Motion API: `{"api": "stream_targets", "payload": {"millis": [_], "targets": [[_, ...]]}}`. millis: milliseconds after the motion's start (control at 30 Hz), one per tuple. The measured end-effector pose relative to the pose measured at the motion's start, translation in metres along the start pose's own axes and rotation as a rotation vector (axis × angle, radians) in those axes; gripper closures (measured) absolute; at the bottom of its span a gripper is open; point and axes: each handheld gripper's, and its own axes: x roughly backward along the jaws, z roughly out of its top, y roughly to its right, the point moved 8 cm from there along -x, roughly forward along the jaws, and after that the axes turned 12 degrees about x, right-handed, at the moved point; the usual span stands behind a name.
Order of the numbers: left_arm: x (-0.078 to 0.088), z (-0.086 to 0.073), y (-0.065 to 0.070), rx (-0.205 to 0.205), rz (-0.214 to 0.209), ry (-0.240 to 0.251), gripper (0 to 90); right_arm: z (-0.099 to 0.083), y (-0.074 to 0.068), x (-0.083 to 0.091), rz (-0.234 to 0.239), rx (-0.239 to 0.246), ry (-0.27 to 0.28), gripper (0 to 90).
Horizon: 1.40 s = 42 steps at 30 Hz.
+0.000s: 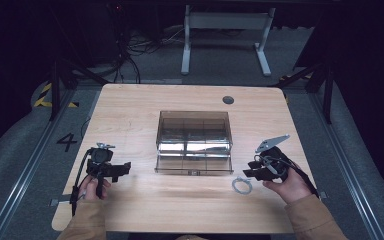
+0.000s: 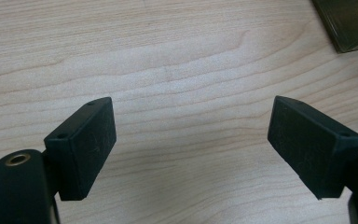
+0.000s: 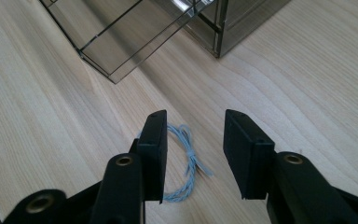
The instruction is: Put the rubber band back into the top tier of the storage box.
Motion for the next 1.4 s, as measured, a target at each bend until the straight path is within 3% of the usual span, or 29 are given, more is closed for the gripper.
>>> {"api": "stream_targets", "payload": {"millis": [433, 833, 1133, 1400], "targets": [[0.000, 0.000, 0.000, 0.000, 0.001, -0.003, 16.0, -0.005, -0.005, -0.020, 0.033, 0.020, -0.042, 61.0], [0.000, 0.000, 0.000, -0.003, 0.001, -0.007, 16.0, -0.010, -0.005, -0.033, 0.037, 0.033, -0.072, 66.0], [0.000, 0.000, 0.000, -0.001, 0.001, -0.005, 16.0, -0.011, -0.009, -0.041, 0.032, 0.077, -0.085, 70.9], [0.000, 0.000, 0.000, 0.000, 0.000, -0.006, 16.0, -0.014, -0.008, -0.048, 0.033, 0.073, -0.096, 71.3]]}}
